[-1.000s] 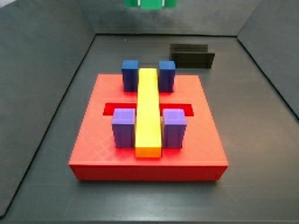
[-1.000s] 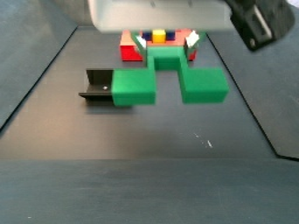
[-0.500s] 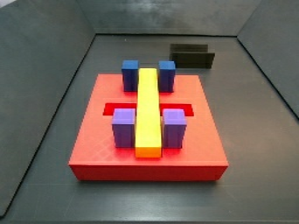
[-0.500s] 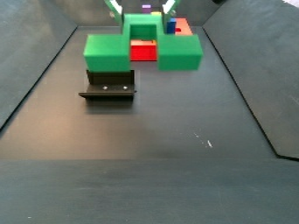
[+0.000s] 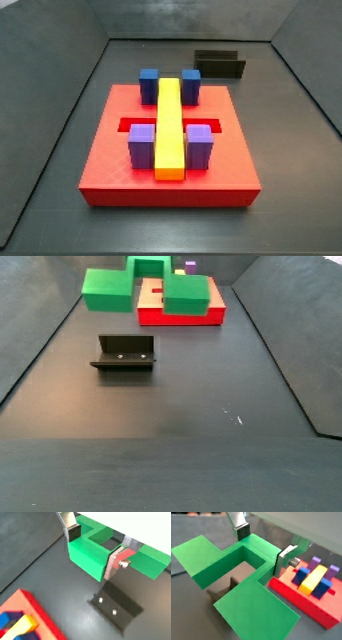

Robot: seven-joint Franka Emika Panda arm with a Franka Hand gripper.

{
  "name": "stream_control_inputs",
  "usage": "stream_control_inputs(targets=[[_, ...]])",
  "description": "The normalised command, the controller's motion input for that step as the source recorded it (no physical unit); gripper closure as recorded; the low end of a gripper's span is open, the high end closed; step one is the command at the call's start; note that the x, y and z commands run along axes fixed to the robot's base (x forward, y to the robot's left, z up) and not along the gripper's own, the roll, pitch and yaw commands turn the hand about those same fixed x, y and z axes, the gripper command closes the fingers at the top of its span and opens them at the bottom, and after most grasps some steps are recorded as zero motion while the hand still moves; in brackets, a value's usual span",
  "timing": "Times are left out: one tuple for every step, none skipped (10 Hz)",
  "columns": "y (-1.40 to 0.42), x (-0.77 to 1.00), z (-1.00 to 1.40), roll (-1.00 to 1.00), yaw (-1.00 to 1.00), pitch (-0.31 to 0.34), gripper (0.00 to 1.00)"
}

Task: Pick up the green object. Move up. Place the green object on the fixture. Regrasp the green object. Move to above the board. Insert the green object.
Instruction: Place the green object on the fixture.

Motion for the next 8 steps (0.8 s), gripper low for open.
stream_control_inputs(targets=[[-0.02, 0.43, 0.0, -0.49, -0.2, -0.114, 1.0], [0.0, 0.53, 0.0, -0.36, -0.14, 0.0, 1.0], [-0.01, 0.53, 0.0, -0.27, -0.08, 0.0, 1.0], [0.0, 0.59, -0.01, -0.24, -0.02, 0.0, 1.0], [0.0, 0.63, 0.0, -0.31, 0.0, 0.037, 1.0], [0.01, 0.56, 0.0, -0.61, 0.02, 0.071, 1.0], [0.0, 0.62, 0.0, -0.69, 0.0, 0.18, 1.0], [0.0, 0.56, 0.0, -0.72, 0.0, 0.149, 1.0]])
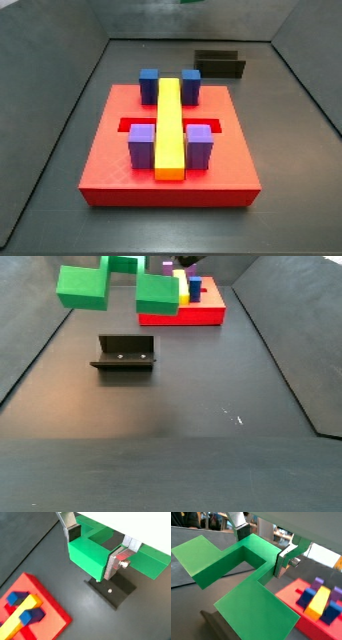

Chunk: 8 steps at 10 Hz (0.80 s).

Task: Pick up the green object. Move up. Place the green object on the fixture. Regrasp the green object. Move to above the board. Insert the green object.
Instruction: Place the green object on the fixture.

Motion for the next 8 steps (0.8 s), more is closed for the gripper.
stream_control_inputs(targets=[[0.0, 0.52, 0.0, -0.68, 0.0, 0.114, 1.0], [0.0, 0.49, 0.0, -0.61, 0.0, 0.129, 1.0], [0.0, 0.46, -0.01, -0.55, 0.0, 0.12, 1.0], [0.0, 0.5, -0.01, -0.51, 0.0, 0.134, 1.0], [0.0, 0.5, -0.01, -0.47, 0.0, 0.134, 1.0], [0.0, 0.41, -0.04, -0.4, 0.0, 0.089, 1.0], [0.0, 0.43, -0.05, -0.41, 0.0, 0.094, 1.0], [-0.01, 0.35, -0.08, -0.34, 0.03, 0.057, 1.0]])
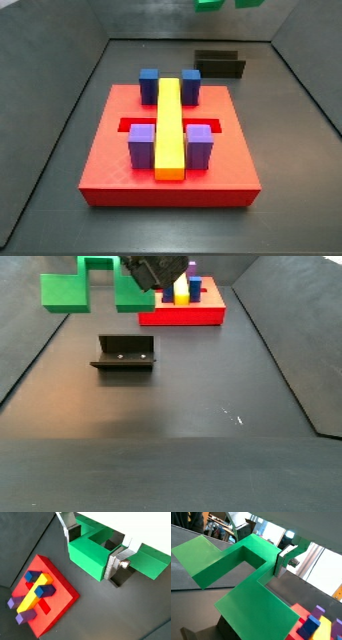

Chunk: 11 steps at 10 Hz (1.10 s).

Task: Pick up the green object. Move up. Place the green object on the fixture. Regrasp the green object. Move to above the board. Insert the green object.
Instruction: Place the green object on the fixture.

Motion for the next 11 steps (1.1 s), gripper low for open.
stream_control_inputs(targets=[[-0.18, 0.22, -0.27, 0.0, 0.0, 0.0, 1.0], [-0.29, 0.29, -0.35, -0.1, -0.03, 0.0, 1.0], [-0.27, 0.2, -0.42, -0.41, -0.21, 0.0, 1.0], [-0.25, 0.19, -0.42, -0.43, -0.21, 0.0, 1.0], [-0.27, 0.12, -0.45, -0.29, -0.17, -0.046, 1.0], [-0.31, 0.1, -0.49, -0.13, -0.16, -0.057, 1.0], [-0.21, 0.0, -0.39, 0.13, -0.1, 0.0, 1.0], [-0.19, 0.0, -0.41, 0.41, -0.22, 0.003, 1.0], [-0.25, 0.03, -0.37, 0.14, -0.32, 0.031, 1.0], [-0.24, 0.0, -0.42, 0.0, -0.32, 0.0, 1.0], [-0.14, 0.0, -0.28, -0.01, -0.24, 0.0, 1.0]])
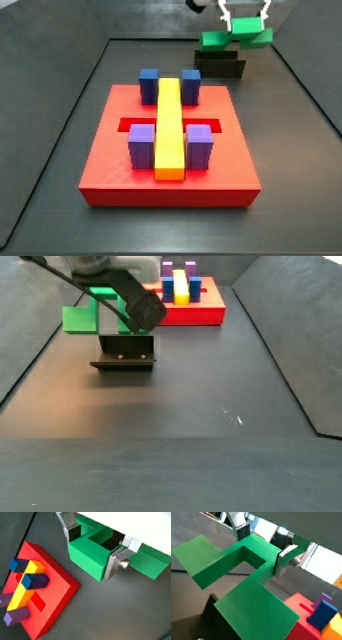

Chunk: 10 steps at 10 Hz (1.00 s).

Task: Pick up the green object. Move up. Place the green object on the fixture. Regrasp the green object. Move to above the board. Insert the green object.
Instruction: Place the green object on the fixture.

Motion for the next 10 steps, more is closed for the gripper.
stream_control_inputs(targets=[[-0.02, 0.0, -0.11, 0.0, -0.13, 0.0, 1.0], [0.0, 0.0, -0.1, 0.04, -0.11, 0.0, 1.0], [0.18, 0.09, -0.09, 0.13, -0.14, 0.097, 1.0], [0.11, 0.08, -0.14, 0.32, -0.18, 0.134, 1.0], [0.08, 0.05, -0.17, 0.38, -0.18, 0.117, 1.0], [0.07, 0.02, -0.19, 0.4, -0.16, 0.103, 1.0], [0.06, 0.01, -0.23, 0.46, -0.16, 0.094, 1.0], [0.03, 0.0, -0.17, 0.36, -0.13, 0.091, 1.0], [0.0, 0.0, -0.11, 0.09, 0.0, 0.0, 1.0], [0.0, 0.0, -0.15, 0.0, 0.0, 0.0, 1.0]])
